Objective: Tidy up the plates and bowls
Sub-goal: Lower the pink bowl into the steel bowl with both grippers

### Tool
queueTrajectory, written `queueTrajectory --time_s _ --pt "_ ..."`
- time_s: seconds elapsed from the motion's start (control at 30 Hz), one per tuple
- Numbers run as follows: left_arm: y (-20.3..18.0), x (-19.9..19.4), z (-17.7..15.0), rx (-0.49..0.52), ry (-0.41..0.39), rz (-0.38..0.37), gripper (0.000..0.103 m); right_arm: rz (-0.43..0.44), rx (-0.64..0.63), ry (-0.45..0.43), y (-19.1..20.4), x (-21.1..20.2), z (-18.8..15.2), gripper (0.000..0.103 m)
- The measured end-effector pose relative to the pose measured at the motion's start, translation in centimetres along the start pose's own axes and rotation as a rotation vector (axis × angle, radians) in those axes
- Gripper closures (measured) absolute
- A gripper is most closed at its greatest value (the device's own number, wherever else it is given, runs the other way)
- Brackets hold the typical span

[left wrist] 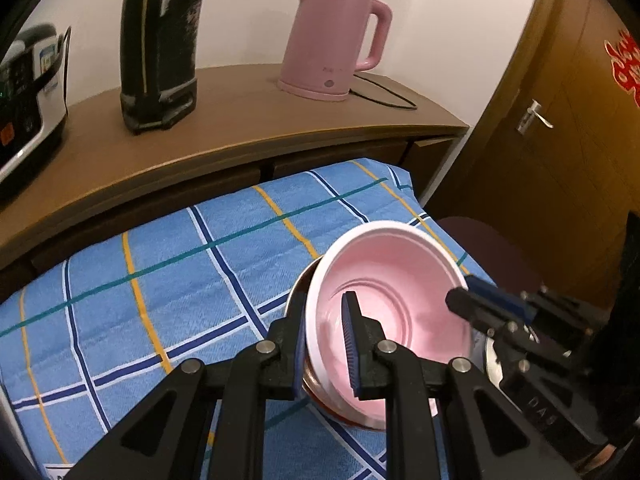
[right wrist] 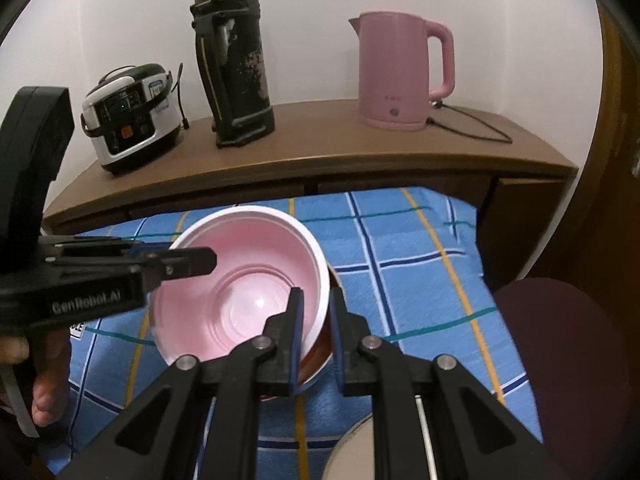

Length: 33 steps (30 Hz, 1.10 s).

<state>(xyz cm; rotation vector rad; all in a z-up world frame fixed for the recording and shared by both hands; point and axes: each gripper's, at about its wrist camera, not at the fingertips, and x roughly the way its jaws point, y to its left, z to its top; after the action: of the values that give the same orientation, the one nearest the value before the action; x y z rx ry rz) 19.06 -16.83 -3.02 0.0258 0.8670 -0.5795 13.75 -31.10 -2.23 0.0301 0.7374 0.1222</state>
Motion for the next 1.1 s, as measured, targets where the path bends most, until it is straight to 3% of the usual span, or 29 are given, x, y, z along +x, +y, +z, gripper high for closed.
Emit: queueTrajectory --time_s 0.43,1.1 --pt "-1.3 1.2 -0.7 0.153 -0.008 0.109 0.084 0.015 0.018 0.018 -0.3 0.2 -0.3 0.090" --pt "-2.0 2.2 -1.4 0.213 -0.006 0.158 0.084 0.032 0.040 0.025 -0.6 0.2 -0.6 0.090"
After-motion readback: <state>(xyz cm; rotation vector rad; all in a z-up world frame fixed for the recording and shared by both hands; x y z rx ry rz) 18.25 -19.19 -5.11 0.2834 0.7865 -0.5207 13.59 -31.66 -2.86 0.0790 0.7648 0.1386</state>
